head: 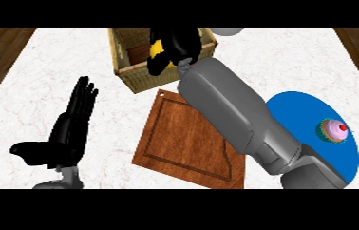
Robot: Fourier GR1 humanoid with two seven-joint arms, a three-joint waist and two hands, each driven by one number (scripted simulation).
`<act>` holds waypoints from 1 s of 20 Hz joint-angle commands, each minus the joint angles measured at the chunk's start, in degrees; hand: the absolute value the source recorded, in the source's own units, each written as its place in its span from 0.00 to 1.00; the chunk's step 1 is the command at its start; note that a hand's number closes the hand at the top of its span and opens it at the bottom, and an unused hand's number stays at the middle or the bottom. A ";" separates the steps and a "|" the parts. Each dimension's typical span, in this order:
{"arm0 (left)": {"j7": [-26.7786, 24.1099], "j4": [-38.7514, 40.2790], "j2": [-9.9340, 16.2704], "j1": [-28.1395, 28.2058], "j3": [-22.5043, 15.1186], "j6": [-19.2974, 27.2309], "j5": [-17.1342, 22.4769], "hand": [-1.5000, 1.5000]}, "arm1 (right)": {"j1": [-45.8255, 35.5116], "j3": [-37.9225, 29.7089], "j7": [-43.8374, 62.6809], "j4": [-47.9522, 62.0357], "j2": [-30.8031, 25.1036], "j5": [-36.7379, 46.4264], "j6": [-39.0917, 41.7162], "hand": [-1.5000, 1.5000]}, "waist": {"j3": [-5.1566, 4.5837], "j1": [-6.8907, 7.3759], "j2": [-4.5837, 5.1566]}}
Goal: Pick the lemon from the cutting board and place it in the basket
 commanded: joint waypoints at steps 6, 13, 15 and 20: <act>1.04 -0.42 1.77 -0.82 2.04 -1.74 1.63 0.50 | 0.83 -3.85 -4.29 8.07 0.18 0.05 -0.53 0.00 | 0.00 0.14 0.02; 2.54 -0.72 -0.35 -1.49 0.30 0.80 -0.52 0.50 | -0.79 -7.70 -11.01 9.40 0.19 -2.87 -3.02 0.00 | 0.02 0.26 0.09; 1.73 -0.84 1.11 -1.52 0.71 -1.53 0.64 0.50 | -0.22 -5.39 -11.71 9.08 0.18 -5.60 -8.68 0.00 | 0.00 1.54 0.35; -1.15 3.47 0.06 -2.09 1.45 -0.53 0.11 0.50 | -2.92 -8.19 -11.80 6.59 0.19 -2.43 -14.60 0.00 | -0.01 0.21 0.08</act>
